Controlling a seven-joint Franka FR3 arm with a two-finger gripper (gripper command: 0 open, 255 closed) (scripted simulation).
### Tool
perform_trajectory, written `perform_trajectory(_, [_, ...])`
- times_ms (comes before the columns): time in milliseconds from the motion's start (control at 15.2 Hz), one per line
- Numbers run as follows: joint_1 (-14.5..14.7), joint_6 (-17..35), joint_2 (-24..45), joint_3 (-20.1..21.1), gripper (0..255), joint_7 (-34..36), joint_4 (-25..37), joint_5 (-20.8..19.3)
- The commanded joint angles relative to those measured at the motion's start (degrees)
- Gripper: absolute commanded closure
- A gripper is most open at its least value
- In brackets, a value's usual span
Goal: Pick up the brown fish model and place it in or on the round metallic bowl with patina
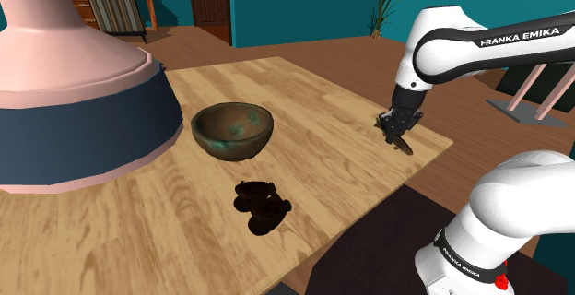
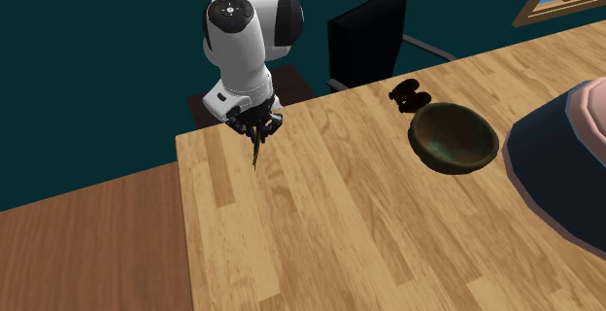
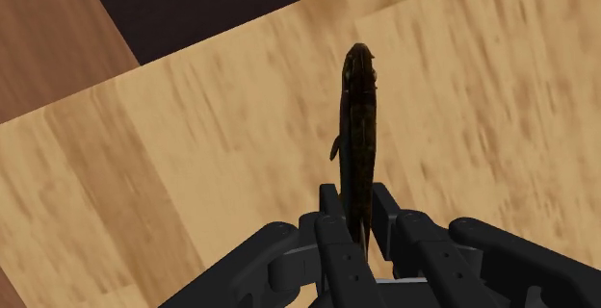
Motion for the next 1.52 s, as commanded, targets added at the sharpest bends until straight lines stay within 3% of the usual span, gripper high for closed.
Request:
perform_trajectory(0, [0.00,-0.01,0.01,0.00,255,0.01,-0.01,0.00])
perform_trajectory(1452, [0.21,-16.36,-1.88,0.47,255,-0.29,14.44,0.53])
